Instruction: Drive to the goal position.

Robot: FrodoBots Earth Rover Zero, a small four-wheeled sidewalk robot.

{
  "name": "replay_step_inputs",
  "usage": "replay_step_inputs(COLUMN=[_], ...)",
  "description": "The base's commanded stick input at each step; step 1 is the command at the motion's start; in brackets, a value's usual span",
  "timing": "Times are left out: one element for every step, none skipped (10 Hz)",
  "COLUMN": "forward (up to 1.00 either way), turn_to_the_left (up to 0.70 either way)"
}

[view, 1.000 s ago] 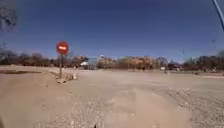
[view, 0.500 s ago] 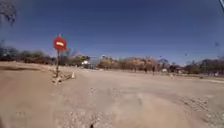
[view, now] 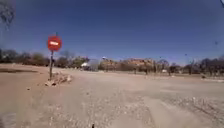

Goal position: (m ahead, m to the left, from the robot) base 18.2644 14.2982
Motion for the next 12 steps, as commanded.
replay_step_inputs(forward=[1.00,1.00,1.00,1.00,1.00,1.00,1.00,1.00,1.00,1.00,1.00,1.00], turn_to_the_left=[0.27,0.27,0.27,0.27,0.00,0.00,0.00,0.00,0.00,0.00,0.00,0.00])
